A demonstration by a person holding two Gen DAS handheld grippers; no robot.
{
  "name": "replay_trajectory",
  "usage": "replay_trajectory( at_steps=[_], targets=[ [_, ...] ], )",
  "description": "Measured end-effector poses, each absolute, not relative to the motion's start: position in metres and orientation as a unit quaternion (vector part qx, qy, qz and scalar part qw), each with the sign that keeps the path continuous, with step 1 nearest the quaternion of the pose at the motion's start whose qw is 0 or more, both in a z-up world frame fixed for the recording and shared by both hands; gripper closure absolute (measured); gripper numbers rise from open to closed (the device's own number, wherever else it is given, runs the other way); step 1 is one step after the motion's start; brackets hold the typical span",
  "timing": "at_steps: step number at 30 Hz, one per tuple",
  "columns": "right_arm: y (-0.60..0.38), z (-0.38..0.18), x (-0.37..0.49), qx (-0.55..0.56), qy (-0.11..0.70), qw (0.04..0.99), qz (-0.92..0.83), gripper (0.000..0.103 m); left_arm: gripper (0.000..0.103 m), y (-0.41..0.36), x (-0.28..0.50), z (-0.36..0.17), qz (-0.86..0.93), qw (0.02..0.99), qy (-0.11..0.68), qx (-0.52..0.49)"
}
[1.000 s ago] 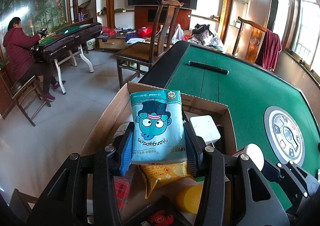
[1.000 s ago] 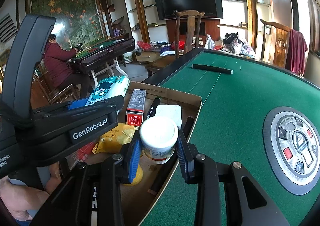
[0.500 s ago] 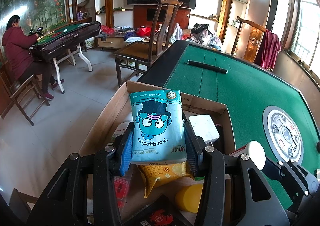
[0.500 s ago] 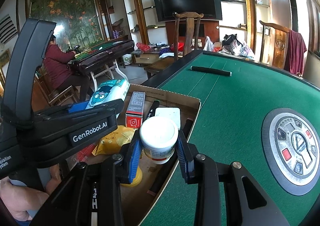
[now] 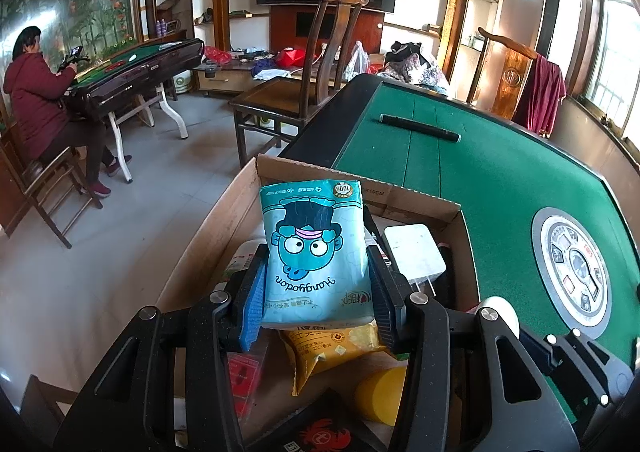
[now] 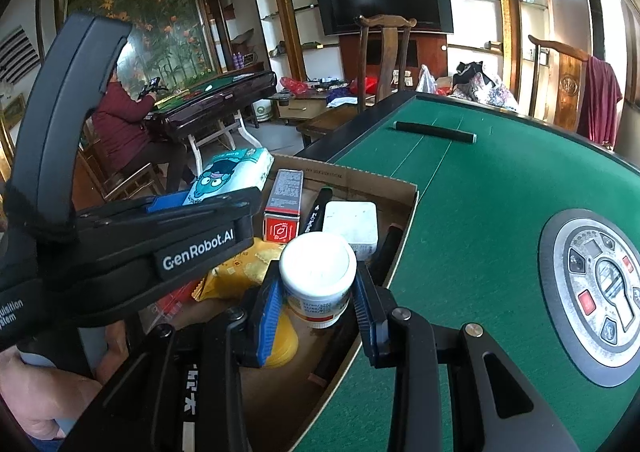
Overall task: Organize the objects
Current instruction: 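Open the left tool to release the snack bag while the right tool releases the white jar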
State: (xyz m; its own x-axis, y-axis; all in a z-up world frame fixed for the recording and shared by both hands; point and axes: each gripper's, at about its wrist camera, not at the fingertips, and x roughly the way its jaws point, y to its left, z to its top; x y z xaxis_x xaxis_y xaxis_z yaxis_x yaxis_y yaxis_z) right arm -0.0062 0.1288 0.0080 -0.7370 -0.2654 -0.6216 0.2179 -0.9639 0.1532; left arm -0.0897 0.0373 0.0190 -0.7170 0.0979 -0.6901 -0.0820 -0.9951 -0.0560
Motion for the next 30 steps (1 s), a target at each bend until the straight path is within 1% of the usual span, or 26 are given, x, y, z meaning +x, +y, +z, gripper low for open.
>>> replay_trajectory(
  at_steps=[30],
  targets=[
    [0.123, -0.012, -0.018, 0.355, -0.027, 0.122, -0.926, 0.069, 0.056, 0.035, -0.094, 0.014, 0.919, 0.047, -0.015, -0.391]
  ],
)
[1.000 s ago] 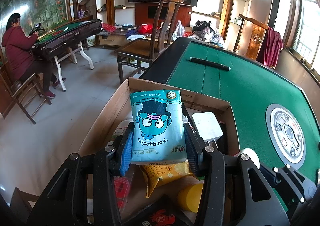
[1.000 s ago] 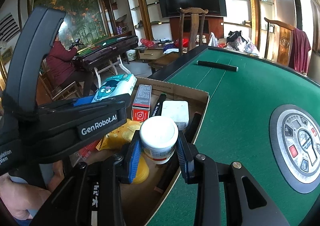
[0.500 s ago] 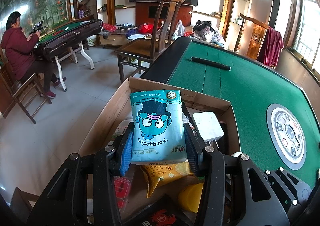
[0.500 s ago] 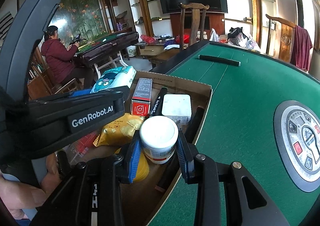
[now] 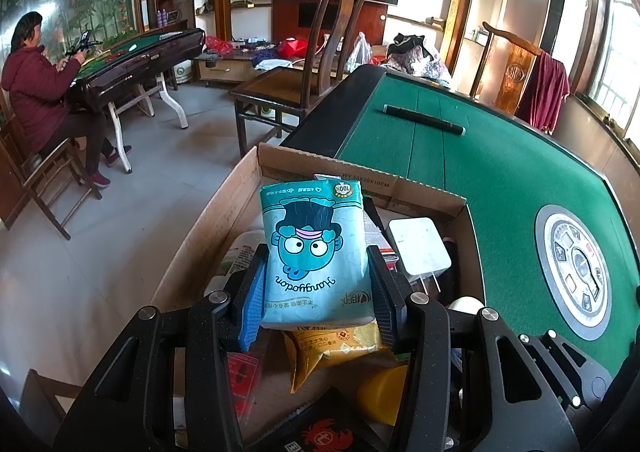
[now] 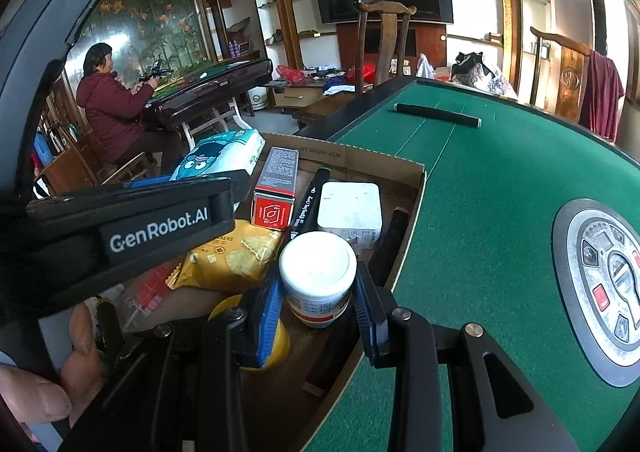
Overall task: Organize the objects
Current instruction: 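Open the left tool to release the snack bag while the right tool releases the white jar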
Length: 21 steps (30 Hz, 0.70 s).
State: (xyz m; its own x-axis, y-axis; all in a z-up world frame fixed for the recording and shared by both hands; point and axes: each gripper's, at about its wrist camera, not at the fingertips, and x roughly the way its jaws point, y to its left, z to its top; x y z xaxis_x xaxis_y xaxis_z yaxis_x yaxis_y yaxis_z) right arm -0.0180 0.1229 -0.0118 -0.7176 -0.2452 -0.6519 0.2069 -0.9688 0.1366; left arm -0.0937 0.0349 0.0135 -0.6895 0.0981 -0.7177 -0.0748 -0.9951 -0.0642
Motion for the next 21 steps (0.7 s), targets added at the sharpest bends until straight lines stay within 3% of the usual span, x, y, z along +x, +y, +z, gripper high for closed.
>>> replay_trajectory(
  at_steps=[16, 18, 21],
  targets=[
    [0.126, -0.003, -0.01, 0.346, -0.03, 0.125, -0.929, 0.068, 0.052, 0.03, -0.096, 0.014, 0.916, 0.035, -0.024, -0.399],
    [0.126, -0.002, -0.009, 0.345, -0.032, 0.126, -0.929, 0.063, 0.05, 0.03, -0.097, 0.014, 0.916, 0.033, -0.024, -0.4],
    [0.128, 0.002, -0.006, 0.338, -0.039, 0.119, -0.933, 0.045, 0.04, 0.029, -0.097, 0.014, 0.917, 0.032, -0.024, -0.398]
  ],
)
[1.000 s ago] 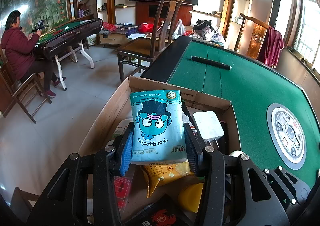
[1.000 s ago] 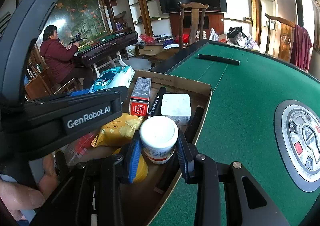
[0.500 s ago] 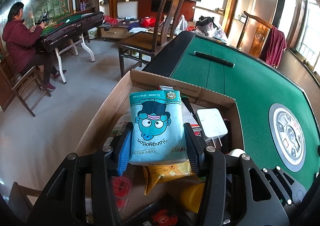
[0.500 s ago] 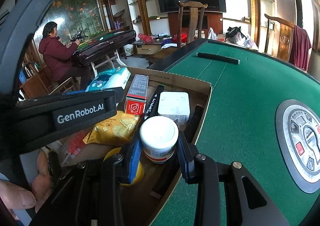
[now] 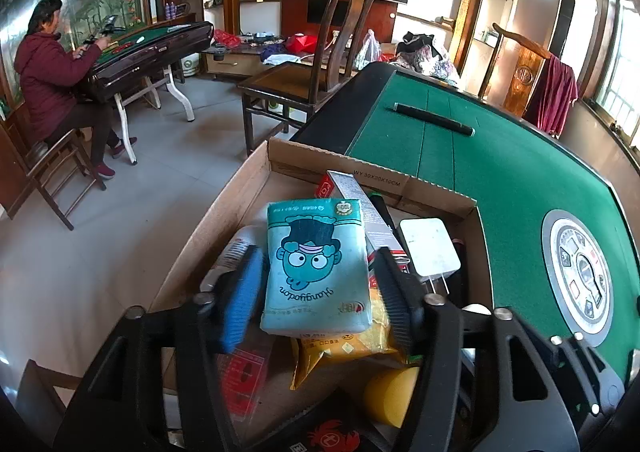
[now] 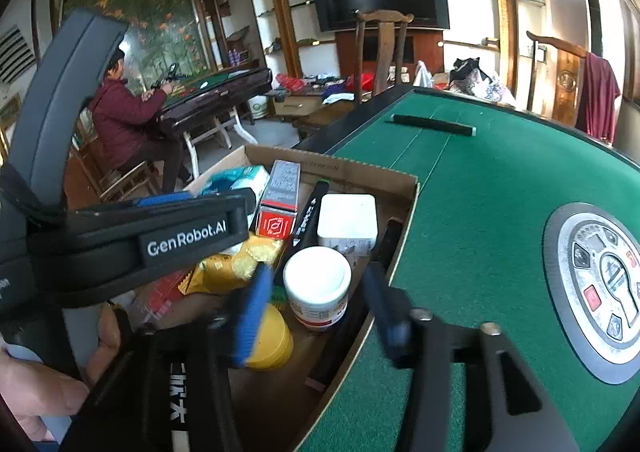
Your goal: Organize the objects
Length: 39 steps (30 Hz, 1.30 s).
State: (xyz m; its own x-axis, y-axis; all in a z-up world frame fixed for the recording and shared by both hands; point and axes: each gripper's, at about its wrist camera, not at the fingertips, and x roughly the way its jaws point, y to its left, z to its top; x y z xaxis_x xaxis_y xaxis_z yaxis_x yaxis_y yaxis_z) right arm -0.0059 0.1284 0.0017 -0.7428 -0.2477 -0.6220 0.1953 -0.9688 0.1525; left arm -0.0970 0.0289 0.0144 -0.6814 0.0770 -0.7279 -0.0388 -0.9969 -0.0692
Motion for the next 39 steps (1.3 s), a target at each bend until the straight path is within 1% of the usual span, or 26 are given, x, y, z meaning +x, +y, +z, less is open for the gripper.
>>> replay_trajectory(
  at_steps=[1, 2, 5, 7, 10, 14, 16, 18, 19, 27, 31, 36, 39],
  targets=[
    [0.129, 0.003, -0.005, 0.333, -0.041, 0.117, -0.935, 0.042, 0.039, 0.029, -0.097, 0.015, 0.917, 0.031, -0.024, -0.397],
    [0.13, 0.005, -0.004, 0.329, -0.041, 0.115, -0.937, 0.04, 0.038, 0.029, -0.097, 0.015, 0.918, 0.03, -0.024, -0.395],
    [0.13, 0.009, -0.001, 0.321, -0.039, 0.111, -0.94, 0.04, 0.036, 0.028, -0.096, 0.015, 0.918, 0.03, -0.027, -0.395],
    [0.13, 0.012, 0.0, 0.319, -0.038, 0.111, -0.94, 0.038, 0.032, 0.028, -0.095, 0.016, 0.918, 0.032, -0.028, -0.394],
    [0.129, 0.016, 0.005, 0.315, -0.035, 0.107, -0.942, 0.035, 0.031, 0.028, -0.093, 0.019, 0.921, 0.033, -0.026, -0.386],
    [0.129, 0.025, 0.014, 0.301, -0.034, 0.099, -0.948, 0.026, 0.031, 0.028, -0.089, 0.021, 0.923, 0.044, -0.032, -0.38],
    [0.13, 0.028, 0.019, 0.295, -0.03, 0.092, -0.95, 0.026, 0.03, 0.027, -0.086, 0.023, 0.925, 0.049, -0.044, -0.375],
    [0.132, 0.031, 0.025, 0.291, -0.03, 0.087, -0.952, 0.026, 0.024, 0.025, -0.081, 0.025, 0.925, 0.057, -0.055, -0.372],
    [0.133, 0.031, 0.027, 0.291, -0.031, 0.086, -0.952, 0.025, 0.023, 0.025, -0.076, 0.025, 0.925, 0.058, -0.063, -0.369],
    [0.135, 0.033, 0.048, 0.295, -0.022, 0.09, -0.951, 0.025, 0.023, 0.031, -0.037, 0.032, 0.934, 0.052, -0.037, -0.353],
    [0.142, 0.034, 0.069, 0.279, -0.02, 0.088, -0.956, 0.025, 0.023, 0.023, -0.015, 0.038, 0.942, 0.035, -0.025, -0.333],
    [0.157, 0.026, 0.078, 0.288, -0.04, 0.083, -0.953, 0.025, 0.023, 0.01, 0.022, 0.042, 0.957, -0.001, -0.001, -0.291],
    [0.162, 0.025, 0.083, 0.289, -0.048, 0.085, -0.952, 0.025, 0.023, 0.003, 0.039, 0.044, 0.961, -0.005, 0.003, -0.278]
  ],
)
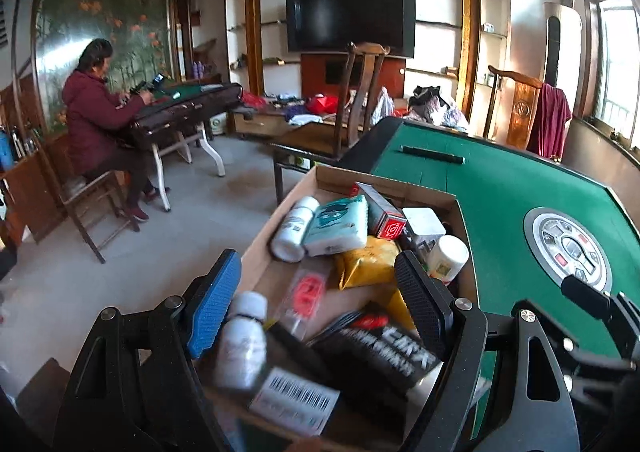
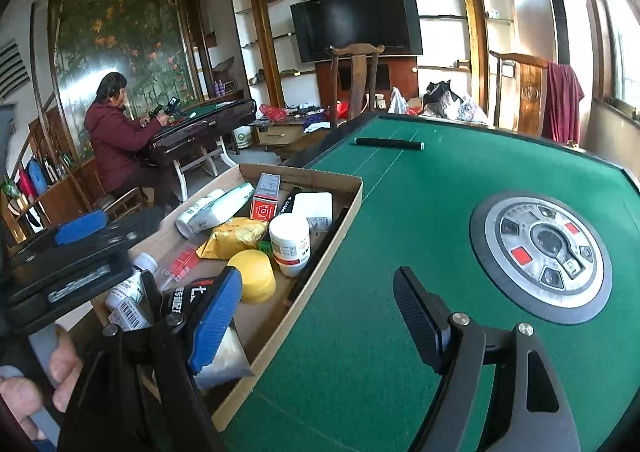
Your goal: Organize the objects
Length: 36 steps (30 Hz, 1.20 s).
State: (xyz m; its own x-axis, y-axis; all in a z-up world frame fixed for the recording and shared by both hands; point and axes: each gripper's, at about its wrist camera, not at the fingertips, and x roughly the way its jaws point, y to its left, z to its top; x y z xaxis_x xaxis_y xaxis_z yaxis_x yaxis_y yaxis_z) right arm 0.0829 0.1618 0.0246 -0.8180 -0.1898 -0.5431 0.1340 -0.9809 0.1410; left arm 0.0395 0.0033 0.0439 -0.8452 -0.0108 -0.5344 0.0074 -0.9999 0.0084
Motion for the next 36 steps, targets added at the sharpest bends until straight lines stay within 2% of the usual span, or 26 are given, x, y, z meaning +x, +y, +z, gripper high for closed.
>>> replay_trajectory(
  at_steps=[9, 16, 30, 36],
  targets=[
    [0.162, 0.024, 0.094, 0.282, -0.032, 0.09, -0.955, 0.025, 0.021, -0.002, 0.065, 0.045, -0.961, 0.018, -0.025, 0.273],
    [0.151, 0.024, 0.096, 0.28, -0.018, 0.086, -0.956, 0.025, 0.021, -0.015, 0.066, 0.038, -0.961, 0.024, 0.015, 0.274],
    [0.132, 0.029, 0.111, 0.255, 0.025, 0.093, -0.962, 0.025, 0.021, -0.003, 0.08, 0.042, -0.962, 0.055, -0.056, 0.263],
    [0.127, 0.028, 0.115, 0.255, 0.033, 0.099, -0.961, 0.025, 0.021, -0.004, 0.085, 0.044, -0.963, 0.058, -0.057, 0.258]
  ],
)
